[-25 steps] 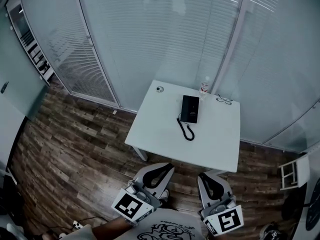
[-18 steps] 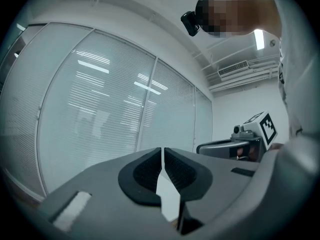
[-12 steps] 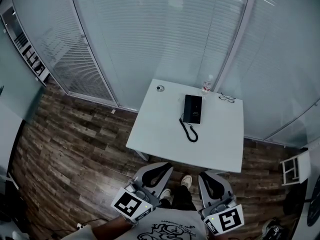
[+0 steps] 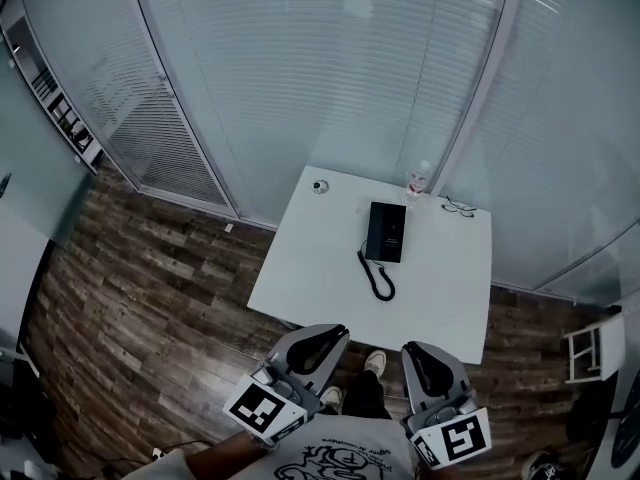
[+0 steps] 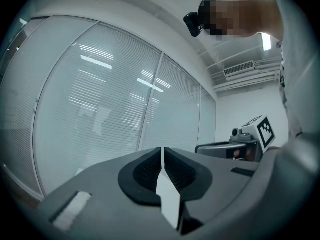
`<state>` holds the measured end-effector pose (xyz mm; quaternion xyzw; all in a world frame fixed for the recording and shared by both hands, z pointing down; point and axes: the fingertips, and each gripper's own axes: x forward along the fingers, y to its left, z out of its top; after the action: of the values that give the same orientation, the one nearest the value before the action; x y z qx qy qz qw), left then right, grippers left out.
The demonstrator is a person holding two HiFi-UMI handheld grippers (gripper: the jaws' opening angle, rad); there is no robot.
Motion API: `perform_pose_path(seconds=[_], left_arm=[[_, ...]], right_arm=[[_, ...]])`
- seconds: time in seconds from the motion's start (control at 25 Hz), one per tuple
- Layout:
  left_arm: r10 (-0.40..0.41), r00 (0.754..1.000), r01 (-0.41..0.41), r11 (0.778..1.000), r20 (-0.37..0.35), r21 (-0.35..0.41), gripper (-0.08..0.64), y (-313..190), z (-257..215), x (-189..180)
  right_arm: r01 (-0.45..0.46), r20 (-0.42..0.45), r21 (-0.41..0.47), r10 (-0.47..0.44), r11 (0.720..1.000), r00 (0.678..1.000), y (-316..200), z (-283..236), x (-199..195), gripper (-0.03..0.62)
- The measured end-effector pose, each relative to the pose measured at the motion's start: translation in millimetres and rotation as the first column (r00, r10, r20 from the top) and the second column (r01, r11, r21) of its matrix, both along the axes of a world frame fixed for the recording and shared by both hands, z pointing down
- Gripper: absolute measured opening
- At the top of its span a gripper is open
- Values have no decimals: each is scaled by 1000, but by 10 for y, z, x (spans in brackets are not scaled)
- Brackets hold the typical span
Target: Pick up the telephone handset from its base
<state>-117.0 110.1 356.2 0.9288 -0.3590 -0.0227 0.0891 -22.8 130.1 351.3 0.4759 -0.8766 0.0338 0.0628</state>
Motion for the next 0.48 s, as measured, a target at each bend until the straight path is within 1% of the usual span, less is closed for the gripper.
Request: perform_pose_path(seconds=[0.24, 0.48], left_arm=[[-6, 1000, 6, 1000, 3, 16, 17, -418, -22, 331], [-21, 1000, 21, 999, -2, 26, 17, -925, -23, 810]], right_arm=[[13, 10, 15, -13, 1000, 1000, -433, -23, 315, 18], [18, 9, 22, -18, 1000, 1000, -936, 4, 826, 18]])
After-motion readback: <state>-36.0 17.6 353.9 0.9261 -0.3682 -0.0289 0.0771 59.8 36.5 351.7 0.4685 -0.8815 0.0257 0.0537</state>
